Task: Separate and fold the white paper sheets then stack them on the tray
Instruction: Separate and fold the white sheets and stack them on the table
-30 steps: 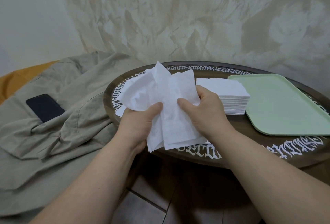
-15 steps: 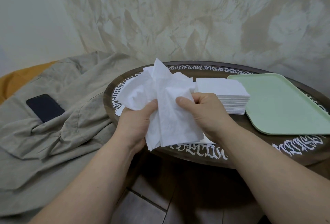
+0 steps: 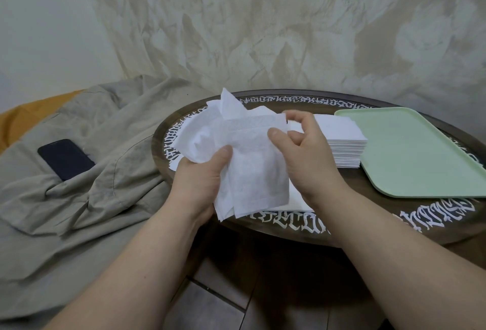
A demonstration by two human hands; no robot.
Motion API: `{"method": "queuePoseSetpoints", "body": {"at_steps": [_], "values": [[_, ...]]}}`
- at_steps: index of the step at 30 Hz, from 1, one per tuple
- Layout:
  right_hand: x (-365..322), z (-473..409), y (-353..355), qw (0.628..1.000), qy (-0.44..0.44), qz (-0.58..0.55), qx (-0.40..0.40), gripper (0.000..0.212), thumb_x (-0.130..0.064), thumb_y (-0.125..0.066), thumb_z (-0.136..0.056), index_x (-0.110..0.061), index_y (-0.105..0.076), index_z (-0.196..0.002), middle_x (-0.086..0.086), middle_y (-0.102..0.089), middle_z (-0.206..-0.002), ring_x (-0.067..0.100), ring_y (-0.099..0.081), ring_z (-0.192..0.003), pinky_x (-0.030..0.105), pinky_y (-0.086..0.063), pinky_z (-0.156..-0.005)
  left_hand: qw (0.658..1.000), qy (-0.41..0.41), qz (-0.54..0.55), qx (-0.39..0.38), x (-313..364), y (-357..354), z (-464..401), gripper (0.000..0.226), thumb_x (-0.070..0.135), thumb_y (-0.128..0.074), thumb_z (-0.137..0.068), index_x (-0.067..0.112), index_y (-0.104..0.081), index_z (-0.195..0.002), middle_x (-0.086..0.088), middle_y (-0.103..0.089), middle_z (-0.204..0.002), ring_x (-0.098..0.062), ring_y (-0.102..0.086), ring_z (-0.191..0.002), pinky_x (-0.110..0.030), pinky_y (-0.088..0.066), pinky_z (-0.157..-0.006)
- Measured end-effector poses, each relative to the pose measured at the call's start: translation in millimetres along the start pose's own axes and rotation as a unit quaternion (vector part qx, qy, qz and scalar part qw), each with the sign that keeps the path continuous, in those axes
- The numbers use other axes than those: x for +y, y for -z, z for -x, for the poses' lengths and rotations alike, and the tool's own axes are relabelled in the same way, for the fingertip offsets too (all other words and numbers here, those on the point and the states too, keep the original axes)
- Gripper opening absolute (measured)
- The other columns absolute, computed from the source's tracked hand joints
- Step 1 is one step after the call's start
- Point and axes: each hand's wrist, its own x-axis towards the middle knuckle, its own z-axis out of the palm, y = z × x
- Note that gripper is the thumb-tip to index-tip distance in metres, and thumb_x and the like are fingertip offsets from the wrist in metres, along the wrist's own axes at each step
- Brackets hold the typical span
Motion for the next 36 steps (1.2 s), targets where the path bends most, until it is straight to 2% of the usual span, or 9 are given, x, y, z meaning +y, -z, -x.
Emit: {"method": "queuePoseSetpoints", "body": {"at_steps": [3,6,8,12,20,24,29,33,36], "values": [[0,0,3,1.000,0.011,0.003,0.008,0.050,-0.029,-0.063,-0.088,-0.046,-0.040,-0.129,-0.005,-0.066,-0.102,0.013,-0.064,-0.100,0.040,-0.050,-0.092,1.000,-0.007,-0.015,-0.001,0,1,0,0.014,0.004,-0.063,-0.092,0.016,-0.068,-0.098,0.000,-0.077,-0.094,-0.022,-0.074,-0.089,-0.042,-0.058,-0.081],[0,1,3,0.997,0.045,0.057,-0.002,0.052,-0.020,-0.063,-0.087,-0.042,-0.045,-0.130,-0.008,-0.063,-0.107,0.014,-0.065,-0.094,0.043,-0.052,-0.091,0.999,-0.006,-0.035,-0.007,-1,1,1,0.014,0.005,-0.065,-0.091,0.016,-0.068,-0.099,-0.004,-0.076,-0.099,-0.025,-0.073,-0.095,-0.044,-0.057,-0.084],[0,0,5,0.991,0.083,0.100,-0.010,0.044,-0.015,-0.064,-0.085,-0.035,-0.053,-0.123,-0.017,-0.059,-0.109,0.011,-0.061,-0.100,0.038,-0.049,-0.096,0.998,-0.005,-0.056,-0.013,-2,2,2,0.012,0.006,-0.066,-0.091,0.016,-0.068,-0.097,-0.006,-0.076,-0.101,-0.028,-0.072,-0.097,-0.049,-0.057,-0.088],[-1,-1,3,0.971,0.155,0.180,-0.031,0.029,-0.004,-0.063,-0.083,-0.029,-0.064,-0.099,-0.009,-0.055,-0.114,-0.009,-0.050,-0.100,0.002,-0.031,-0.091,0.995,-0.011,-0.092,-0.041,-4,1,3,0.014,0.004,-0.066,-0.090,0.017,-0.070,-0.094,-0.007,-0.076,-0.099,-0.030,-0.072,-0.097,-0.054,-0.054,-0.092],[1,2,2,0.971,0.181,0.154,-0.038,0.031,-0.001,-0.067,-0.083,-0.031,-0.069,-0.075,-0.006,-0.058,-0.107,0.000,-0.055,-0.106,0.001,-0.031,-0.087,0.996,-0.013,-0.081,-0.029,-5,2,0,0.014,0.005,-0.066,-0.091,0.018,-0.070,-0.096,-0.006,-0.076,-0.101,-0.029,-0.072,-0.097,-0.053,-0.054,-0.092],[-2,1,5,0.985,0.124,0.105,-0.050,0.029,-0.004,-0.071,-0.080,-0.031,-0.066,-0.071,-0.008,-0.062,-0.104,-0.002,-0.057,-0.098,0.012,-0.040,-0.089,0.997,-0.011,-0.071,-0.024,-4,3,-1,0.013,0.005,-0.065,-0.091,0.016,-0.069,-0.097,-0.006,-0.076,-0.100,-0.028,-0.072,-0.096,-0.047,-0.056,-0.088],[1,-2,13,0.993,-0.026,-0.026,-0.110,0.011,-0.008,-0.067,-0.086,0.003,-0.070,-0.087,0.015,-0.073,-0.091,0.020,-0.066,-0.079,0.046,-0.053,-0.084,0.998,-0.017,-0.060,-0.019,-1,5,-1,0.015,0.006,-0.064,-0.092,0.016,-0.067,-0.102,-0.006,-0.075,-0.104,-0.025,-0.072,-0.096,-0.043,-0.058,-0.082],[2,-3,14,0.989,-0.058,-0.015,-0.132,0.015,-0.011,-0.066,-0.088,0.003,-0.071,-0.088,0.014,-0.074,-0.096,0.027,-0.070,-0.088,0.048,-0.053,-0.090,0.999,-0.007,-0.042,-0.020,1,4,-1,0.013,0.010,-0.063,-0.093,0.016,-0.067,-0.104,-0.004,-0.075,-0.104,-0.025,-0.072,-0.097,-0.043,-0.057,-0.083],[1,-4,14,0.993,-0.050,0.000,-0.108,0.021,-0.012,-0.070,-0.085,0.009,-0.069,-0.085,0.022,-0.071,-0.095,0.024,-0.067,-0.078,0.051,-0.054,-0.082,0.999,-0.003,-0.027,-0.021,1,3,-1,0.012,0.014,-0.061,-0.095,0.017,-0.067,-0.105,-0.004,-0.075,-0.105,-0.025,-0.072,-0.098,-0.045,-0.056,-0.085]]}}
